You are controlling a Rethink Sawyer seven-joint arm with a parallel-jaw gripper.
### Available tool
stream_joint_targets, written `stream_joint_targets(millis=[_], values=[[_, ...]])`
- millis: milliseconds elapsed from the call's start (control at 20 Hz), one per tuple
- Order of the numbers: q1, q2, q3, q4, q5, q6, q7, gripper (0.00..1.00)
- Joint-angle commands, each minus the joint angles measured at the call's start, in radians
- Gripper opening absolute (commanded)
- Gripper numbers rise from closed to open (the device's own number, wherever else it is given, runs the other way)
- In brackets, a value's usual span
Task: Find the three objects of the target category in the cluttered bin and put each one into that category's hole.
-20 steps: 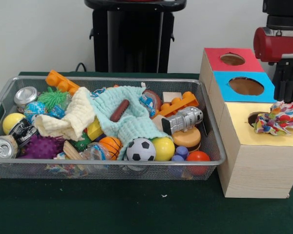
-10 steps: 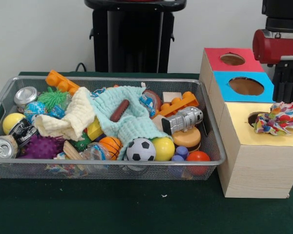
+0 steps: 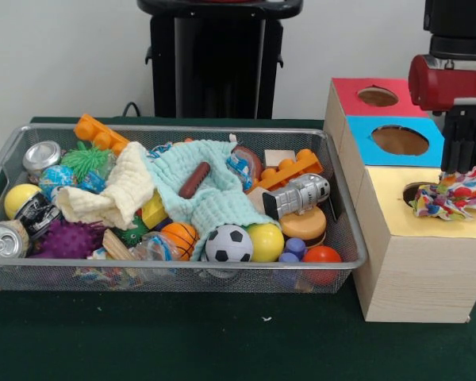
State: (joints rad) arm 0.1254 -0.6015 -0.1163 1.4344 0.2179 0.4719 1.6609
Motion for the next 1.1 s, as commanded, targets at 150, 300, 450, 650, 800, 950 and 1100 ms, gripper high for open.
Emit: stream_joint_targets(millis=[150,300,450,650,800,950,1100], values=[[-0.008,0.059,0.041,0.059,0.019,-0.045,0.218,0.00],[-0.005,0.061,0.041,0.058,0.024,-0.048,0.225,0.00],[-0.002,0.065,0.039,0.054,0.024,-0.050,0.227,0.00],[0.001,0.069,0.034,0.037,0.021,0.004,0.214,0.00],[-0.002,0.070,0.038,0.037,0.028,0.015,0.218,0.00],[-0.006,0.070,0.046,0.042,0.036,0.015,0.222,0.00],[-0.019,0.065,0.073,0.052,0.047,0.056,0.204,0.00]])
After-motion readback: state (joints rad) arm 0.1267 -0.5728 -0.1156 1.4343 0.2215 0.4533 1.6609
